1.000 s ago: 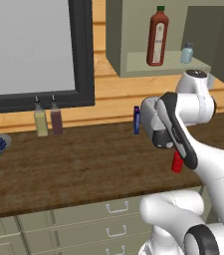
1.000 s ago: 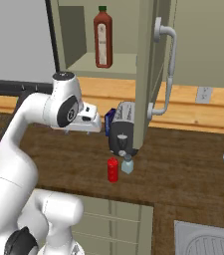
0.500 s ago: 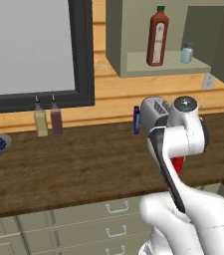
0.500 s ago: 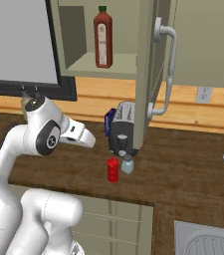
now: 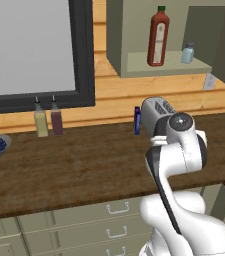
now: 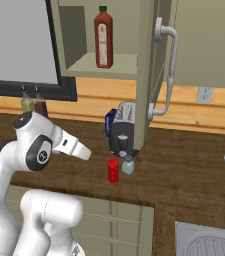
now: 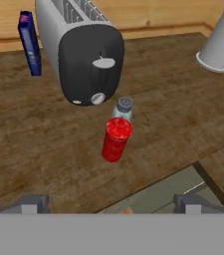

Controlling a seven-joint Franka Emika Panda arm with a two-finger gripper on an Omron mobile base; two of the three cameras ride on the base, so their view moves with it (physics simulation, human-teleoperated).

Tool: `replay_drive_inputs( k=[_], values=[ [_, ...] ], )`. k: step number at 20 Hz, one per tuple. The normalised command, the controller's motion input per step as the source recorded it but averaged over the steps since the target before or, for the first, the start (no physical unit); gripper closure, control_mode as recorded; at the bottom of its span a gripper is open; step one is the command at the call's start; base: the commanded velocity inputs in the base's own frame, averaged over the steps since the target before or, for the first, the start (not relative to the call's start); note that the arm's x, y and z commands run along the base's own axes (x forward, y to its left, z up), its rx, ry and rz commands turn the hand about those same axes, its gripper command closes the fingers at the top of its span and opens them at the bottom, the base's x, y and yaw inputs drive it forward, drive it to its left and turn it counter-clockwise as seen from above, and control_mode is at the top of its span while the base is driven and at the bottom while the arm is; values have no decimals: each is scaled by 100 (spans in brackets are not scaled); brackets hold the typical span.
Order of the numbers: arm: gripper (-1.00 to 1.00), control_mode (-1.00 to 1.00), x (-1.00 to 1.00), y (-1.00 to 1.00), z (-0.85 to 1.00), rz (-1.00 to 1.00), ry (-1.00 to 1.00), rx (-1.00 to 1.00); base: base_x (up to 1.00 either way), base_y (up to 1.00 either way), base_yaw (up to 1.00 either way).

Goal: Put the shaker and condiment bottle from the counter next to their counterparts in the cabinet.

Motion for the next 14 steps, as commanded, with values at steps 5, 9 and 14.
replay_drive_inputs(
  k=[5,9,14],
  values=[
    [-100,-100,-23,-25,-52,-9,-19,-1,0,0,0],
    [-100,-100,-2,-22,-53,-4,-29,-3,0,0,0],
    [-100,-100,0,-3,-52,0,-16,-2,0,0,0]
  ],
)
